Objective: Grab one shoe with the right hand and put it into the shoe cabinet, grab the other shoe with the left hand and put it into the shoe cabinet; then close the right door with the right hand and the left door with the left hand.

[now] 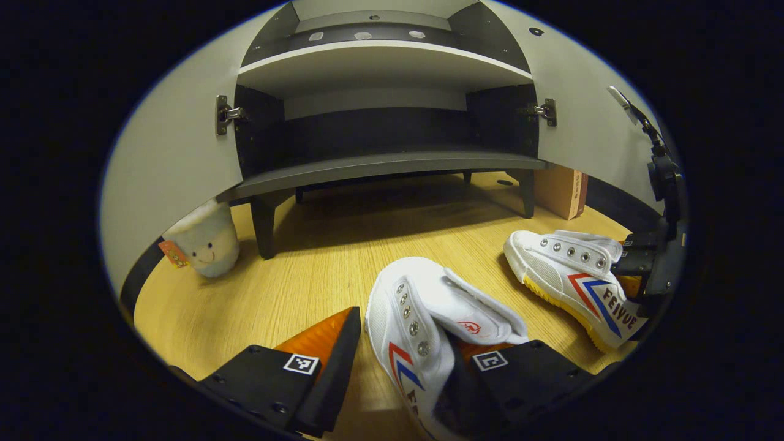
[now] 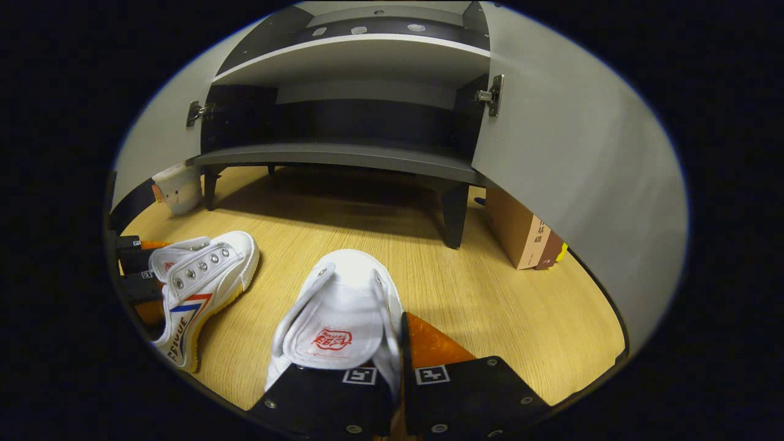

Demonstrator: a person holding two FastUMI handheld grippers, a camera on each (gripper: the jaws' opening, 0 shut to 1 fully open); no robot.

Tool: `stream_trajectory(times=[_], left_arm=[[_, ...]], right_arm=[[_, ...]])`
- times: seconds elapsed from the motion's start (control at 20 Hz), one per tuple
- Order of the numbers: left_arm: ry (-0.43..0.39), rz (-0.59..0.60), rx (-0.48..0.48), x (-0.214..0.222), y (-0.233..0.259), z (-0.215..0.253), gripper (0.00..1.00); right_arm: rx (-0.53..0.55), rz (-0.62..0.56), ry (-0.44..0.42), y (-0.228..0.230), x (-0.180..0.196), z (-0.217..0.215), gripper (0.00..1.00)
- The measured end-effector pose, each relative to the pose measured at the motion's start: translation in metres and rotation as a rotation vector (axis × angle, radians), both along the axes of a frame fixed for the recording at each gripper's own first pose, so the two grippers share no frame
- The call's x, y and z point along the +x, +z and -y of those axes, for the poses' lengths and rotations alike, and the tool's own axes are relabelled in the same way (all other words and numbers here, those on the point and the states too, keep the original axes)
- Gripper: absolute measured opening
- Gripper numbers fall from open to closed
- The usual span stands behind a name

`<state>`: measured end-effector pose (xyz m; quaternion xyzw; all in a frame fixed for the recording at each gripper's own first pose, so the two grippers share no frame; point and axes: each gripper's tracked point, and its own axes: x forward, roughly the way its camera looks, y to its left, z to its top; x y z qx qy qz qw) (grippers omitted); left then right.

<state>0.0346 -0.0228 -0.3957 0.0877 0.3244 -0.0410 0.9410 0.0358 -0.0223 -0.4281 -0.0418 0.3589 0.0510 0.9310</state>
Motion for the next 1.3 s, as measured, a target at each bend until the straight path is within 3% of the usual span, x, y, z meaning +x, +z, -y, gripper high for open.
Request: stream_trajectory(times=[0.1, 0.25, 0.65, 0.9, 0.95, 1.3], left_arm=[[0.001, 0.041, -0.022, -0.002, 0.016, 0.002, 0.79], [0.034, 0.034, -0.087, -0.021, 0.024, -0.001, 0.92], [0.024, 0.22, -0.138, -0.037, 0.103, 0.009, 0.96], [0.035, 0.34, -0.142, -0.043, 0.161, 0.011, 0.99], [0.033, 0.366, -0.136, -0.045, 0.171, 0.011, 0.96], [0.038, 0.434, -0.102, -0.053, 0.212, 0.003, 0.96]], right_arm=[[0.015, 0.001, -0.015, 0.003, 0.001, 0.0, 0.13], [0.015, 0.054, -0.066, 0.028, 0.006, 0.003, 0.07], [0.032, 0.364, -0.093, 0.263, 0.064, -0.004, 0.07], [0.087, 0.448, -0.119, 0.362, 0.156, -0.021, 0.07], [0.086, 0.456, -0.124, 0.374, 0.186, -0.028, 0.07], [0.01, 0.361, -0.169, 0.359, 0.335, -0.029, 0.07]])
